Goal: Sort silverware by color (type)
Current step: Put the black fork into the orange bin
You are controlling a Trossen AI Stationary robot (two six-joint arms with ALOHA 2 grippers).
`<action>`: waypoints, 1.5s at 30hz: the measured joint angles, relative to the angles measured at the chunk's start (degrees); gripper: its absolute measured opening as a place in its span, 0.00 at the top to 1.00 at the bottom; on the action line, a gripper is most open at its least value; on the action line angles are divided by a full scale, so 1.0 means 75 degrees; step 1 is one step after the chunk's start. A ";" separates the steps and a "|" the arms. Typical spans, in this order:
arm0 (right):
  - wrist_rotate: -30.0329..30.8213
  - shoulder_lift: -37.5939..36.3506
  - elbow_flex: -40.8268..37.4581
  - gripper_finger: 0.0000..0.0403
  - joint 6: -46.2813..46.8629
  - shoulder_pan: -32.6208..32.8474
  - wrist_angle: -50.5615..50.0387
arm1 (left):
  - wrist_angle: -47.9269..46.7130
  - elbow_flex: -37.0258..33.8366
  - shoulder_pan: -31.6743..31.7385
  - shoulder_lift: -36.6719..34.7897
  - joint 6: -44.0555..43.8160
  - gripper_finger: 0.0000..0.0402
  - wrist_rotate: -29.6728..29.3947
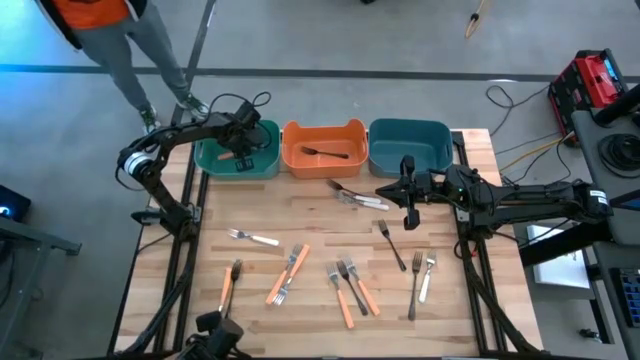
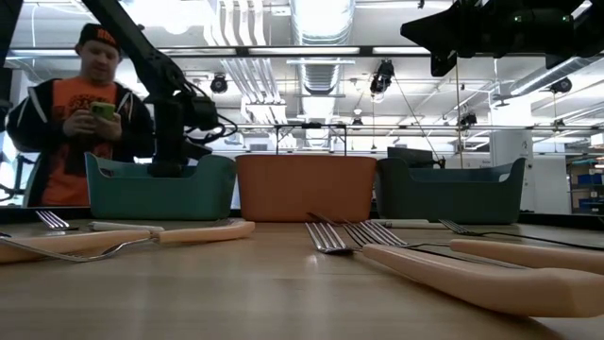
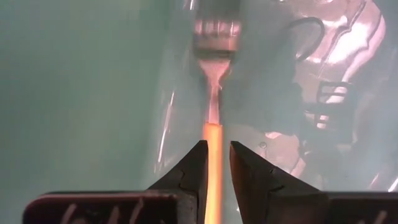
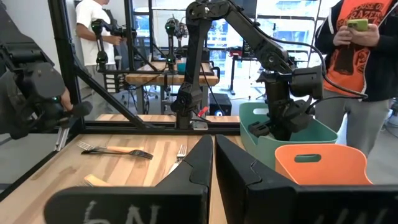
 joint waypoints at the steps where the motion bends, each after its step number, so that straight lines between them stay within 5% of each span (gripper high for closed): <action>1: 0.0001 0.0000 0.0000 0.98 0.0000 0.0001 -0.0001 | -0.0001 0.0000 0.0000 0.0029 -0.0002 0.88 -0.0003; 45: 0.0001 0.0000 0.0001 0.98 -0.0001 0.0000 -0.0002 | -0.0775 0.0251 0.0023 0.0214 -0.0921 1.00 0.0207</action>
